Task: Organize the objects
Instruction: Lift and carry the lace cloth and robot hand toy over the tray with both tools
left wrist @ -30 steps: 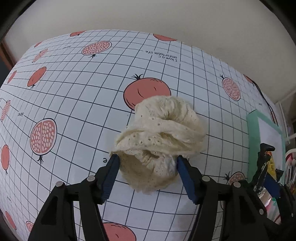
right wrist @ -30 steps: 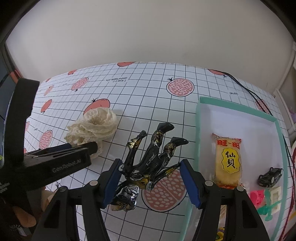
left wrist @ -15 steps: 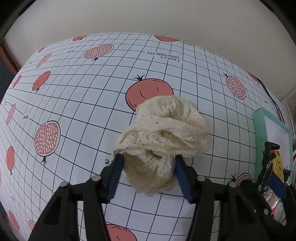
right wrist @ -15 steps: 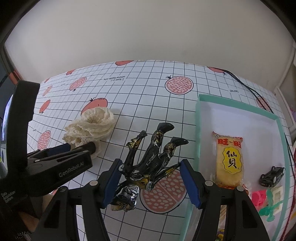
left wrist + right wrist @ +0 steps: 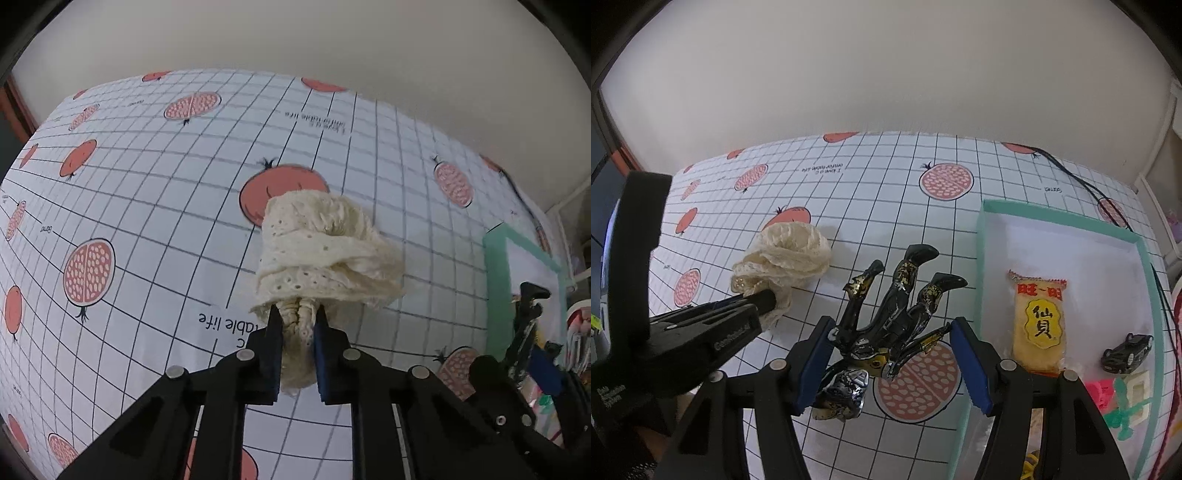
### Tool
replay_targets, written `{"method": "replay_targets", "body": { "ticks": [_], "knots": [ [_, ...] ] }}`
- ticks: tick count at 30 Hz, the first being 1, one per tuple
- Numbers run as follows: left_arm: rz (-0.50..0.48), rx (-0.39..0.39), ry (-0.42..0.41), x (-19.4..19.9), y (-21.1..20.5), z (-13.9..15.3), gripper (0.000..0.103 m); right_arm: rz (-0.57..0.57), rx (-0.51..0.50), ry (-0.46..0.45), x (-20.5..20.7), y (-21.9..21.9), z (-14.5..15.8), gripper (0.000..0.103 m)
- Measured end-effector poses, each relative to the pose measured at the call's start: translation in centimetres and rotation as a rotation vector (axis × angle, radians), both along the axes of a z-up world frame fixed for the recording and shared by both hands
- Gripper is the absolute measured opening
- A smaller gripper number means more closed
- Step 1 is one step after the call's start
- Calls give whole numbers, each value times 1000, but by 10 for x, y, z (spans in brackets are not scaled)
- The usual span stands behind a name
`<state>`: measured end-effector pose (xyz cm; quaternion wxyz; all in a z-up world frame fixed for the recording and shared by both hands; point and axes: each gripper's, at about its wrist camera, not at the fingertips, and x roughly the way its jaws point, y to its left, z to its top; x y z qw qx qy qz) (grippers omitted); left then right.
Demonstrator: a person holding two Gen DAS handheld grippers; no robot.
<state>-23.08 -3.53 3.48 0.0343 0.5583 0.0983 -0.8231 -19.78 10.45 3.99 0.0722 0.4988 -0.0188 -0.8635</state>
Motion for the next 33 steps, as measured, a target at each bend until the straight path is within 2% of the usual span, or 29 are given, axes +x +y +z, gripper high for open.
{"method": "replay_targets", "body": {
  "ticks": [13, 18, 22, 33],
  "knots": [
    [-37, 24, 271, 10, 4, 100, 15, -53, -34, 136, 9, 26, 47, 67],
    [-76, 39, 347, 14, 22, 123, 15, -88, -41, 186, 12, 46, 63, 67],
    [-119, 44, 382, 13, 41, 130, 15, -117, -35, 204, 17, 63, 69, 67],
    [-208, 61, 378, 12, 96, 121, 15, -199, 23, 201, 22, 126, 62, 67]
  ]
}}
